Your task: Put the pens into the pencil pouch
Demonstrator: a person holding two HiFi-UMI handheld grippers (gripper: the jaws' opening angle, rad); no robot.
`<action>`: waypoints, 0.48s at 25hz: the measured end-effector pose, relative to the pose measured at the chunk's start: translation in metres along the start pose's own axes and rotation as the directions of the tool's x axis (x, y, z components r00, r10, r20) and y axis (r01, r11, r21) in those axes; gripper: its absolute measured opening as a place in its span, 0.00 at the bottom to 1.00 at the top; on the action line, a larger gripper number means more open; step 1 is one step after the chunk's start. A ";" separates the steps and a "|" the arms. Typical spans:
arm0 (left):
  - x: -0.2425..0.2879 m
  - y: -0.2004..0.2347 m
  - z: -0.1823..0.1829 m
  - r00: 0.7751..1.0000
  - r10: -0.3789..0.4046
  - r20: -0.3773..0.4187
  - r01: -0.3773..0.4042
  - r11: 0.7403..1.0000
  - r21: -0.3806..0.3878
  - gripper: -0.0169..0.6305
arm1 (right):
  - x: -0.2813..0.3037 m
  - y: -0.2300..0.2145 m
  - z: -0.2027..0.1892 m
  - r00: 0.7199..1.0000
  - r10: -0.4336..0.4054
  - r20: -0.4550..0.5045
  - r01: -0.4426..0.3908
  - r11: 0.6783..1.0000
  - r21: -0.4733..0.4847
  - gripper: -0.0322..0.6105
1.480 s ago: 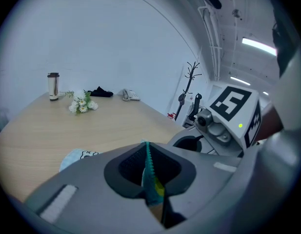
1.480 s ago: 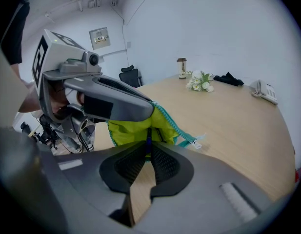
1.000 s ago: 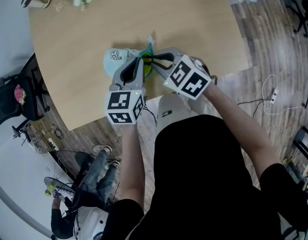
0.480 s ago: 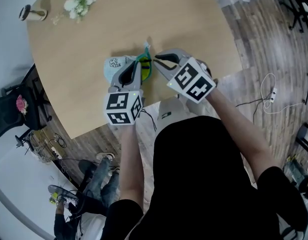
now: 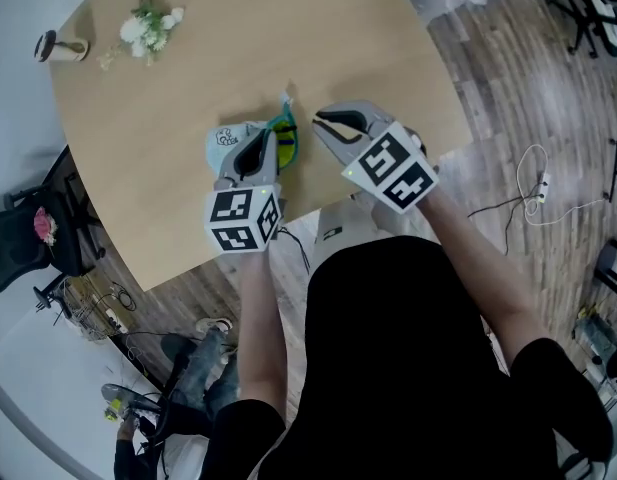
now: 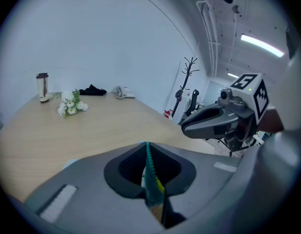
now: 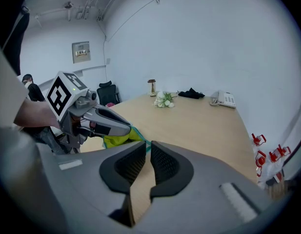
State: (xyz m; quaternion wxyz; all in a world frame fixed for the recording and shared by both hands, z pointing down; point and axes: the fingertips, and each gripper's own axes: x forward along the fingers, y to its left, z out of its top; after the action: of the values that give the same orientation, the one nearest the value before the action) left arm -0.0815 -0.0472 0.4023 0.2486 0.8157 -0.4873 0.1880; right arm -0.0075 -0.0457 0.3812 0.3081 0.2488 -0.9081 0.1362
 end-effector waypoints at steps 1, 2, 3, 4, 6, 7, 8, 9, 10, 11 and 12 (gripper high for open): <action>0.000 -0.001 0.001 1.000 -0.001 0.000 0.001 1.000 0.000 0.05 | -0.003 -0.002 0.000 1.000 -0.007 0.004 0.007 1.000 0.005 0.11; 0.000 -0.003 0.002 1.000 -0.002 -0.001 0.002 1.000 0.000 0.05 | -0.007 -0.004 -0.001 1.000 -0.014 0.010 0.014 1.000 0.013 0.11; 0.000 -0.004 0.003 1.000 -0.004 -0.001 0.004 1.000 0.001 0.05 | -0.010 -0.005 0.000 1.000 -0.021 0.015 0.020 1.000 0.021 0.11; 0.000 -0.005 0.003 1.000 -0.005 -0.001 0.005 1.000 0.002 0.05 | -0.013 -0.007 0.000 0.999 -0.027 0.022 0.027 0.999 0.030 0.11; 0.000 -0.005 0.005 1.000 -0.005 0.001 0.005 1.000 0.004 0.05 | -0.018 -0.010 0.001 0.998 -0.043 0.034 0.041 0.998 0.041 0.11; 0.000 -0.005 0.005 1.000 -0.004 0.001 0.004 1.000 0.005 0.05 | -0.020 -0.012 0.001 0.998 -0.051 0.040 0.049 0.998 0.046 0.11; -0.001 -0.005 0.006 1.000 -0.002 0.002 0.002 1.000 0.005 0.05 | -0.023 -0.013 0.000 0.997 -0.059 0.046 0.057 0.997 0.052 0.11; -0.002 -0.005 0.007 1.000 0.000 0.004 0.000 1.000 0.005 0.05 | -0.025 -0.015 0.000 0.996 -0.068 0.051 0.065 0.996 0.057 0.11; -0.002 -0.006 0.007 1.000 0.001 0.006 -0.001 1.000 0.004 0.05 | -0.028 -0.017 0.000 0.996 -0.076 0.055 0.073 0.995 0.062 0.11; -0.003 -0.005 0.008 1.000 0.002 0.008 -0.002 1.000 0.002 0.05 | -0.030 -0.018 0.000 0.995 -0.083 0.060 0.079 0.995 0.068 0.11; -0.004 -0.005 0.008 1.000 0.004 0.008 -0.004 1.000 0.000 0.05 | -0.032 -0.019 0.001 0.994 -0.087 0.065 0.083 0.994 0.074 0.10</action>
State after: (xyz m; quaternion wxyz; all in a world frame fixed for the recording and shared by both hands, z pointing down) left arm -0.0786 -0.0470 0.3923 0.2461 0.8154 -0.4901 0.1851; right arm 0.0244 -0.0506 0.3625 0.2735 0.3026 -0.9012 0.1467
